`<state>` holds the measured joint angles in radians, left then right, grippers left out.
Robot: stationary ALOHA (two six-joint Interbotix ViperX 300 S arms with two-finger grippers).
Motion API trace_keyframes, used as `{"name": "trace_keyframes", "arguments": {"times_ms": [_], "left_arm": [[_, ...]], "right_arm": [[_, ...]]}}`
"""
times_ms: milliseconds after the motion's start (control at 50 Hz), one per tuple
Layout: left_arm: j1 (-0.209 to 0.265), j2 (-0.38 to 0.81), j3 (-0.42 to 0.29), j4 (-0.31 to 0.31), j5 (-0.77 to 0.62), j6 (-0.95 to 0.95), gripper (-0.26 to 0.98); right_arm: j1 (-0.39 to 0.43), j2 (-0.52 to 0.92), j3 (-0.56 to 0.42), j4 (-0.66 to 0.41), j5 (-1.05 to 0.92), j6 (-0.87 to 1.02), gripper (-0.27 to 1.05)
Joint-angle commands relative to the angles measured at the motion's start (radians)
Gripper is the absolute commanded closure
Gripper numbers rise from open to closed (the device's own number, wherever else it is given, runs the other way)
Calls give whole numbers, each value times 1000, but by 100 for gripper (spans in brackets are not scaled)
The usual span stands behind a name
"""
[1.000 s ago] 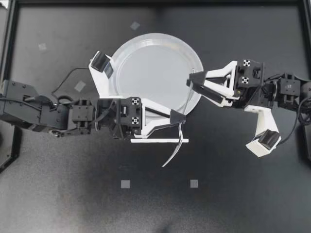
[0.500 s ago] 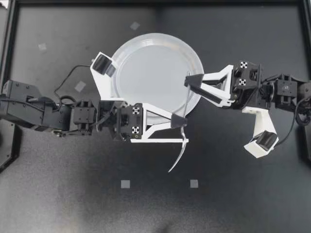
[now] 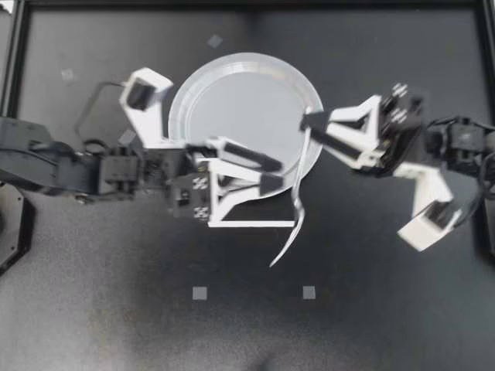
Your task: Pick up the fork and place it on the plate.
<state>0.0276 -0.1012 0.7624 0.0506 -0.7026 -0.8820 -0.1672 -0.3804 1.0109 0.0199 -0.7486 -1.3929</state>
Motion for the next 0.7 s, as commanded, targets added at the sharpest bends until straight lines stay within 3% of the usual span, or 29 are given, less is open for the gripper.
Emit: {"name": "trace_keyframes", "arguments": {"times_ms": [0, 240, 340, 440, 680], "left_arm": [[18, -106, 38, 35, 38, 164, -12], [5, -325, 124, 43, 351, 683, -12], [-6, -356, 130, 34, 436, 752, -12], [-20, -344, 129, 34, 425, 756, -12], [-52, -270, 123, 34, 393, 767, -12]], "right_arm": [[5, -91, -6, 66, 35, 112, 63], [-6, -232, 20, 370, 552, 390, 63], [-44, -236, 54, 541, 767, 469, 63], [-87, -233, 103, 670, 838, 568, 64], [-100, -184, 184, 699, 888, 864, 71]]}}
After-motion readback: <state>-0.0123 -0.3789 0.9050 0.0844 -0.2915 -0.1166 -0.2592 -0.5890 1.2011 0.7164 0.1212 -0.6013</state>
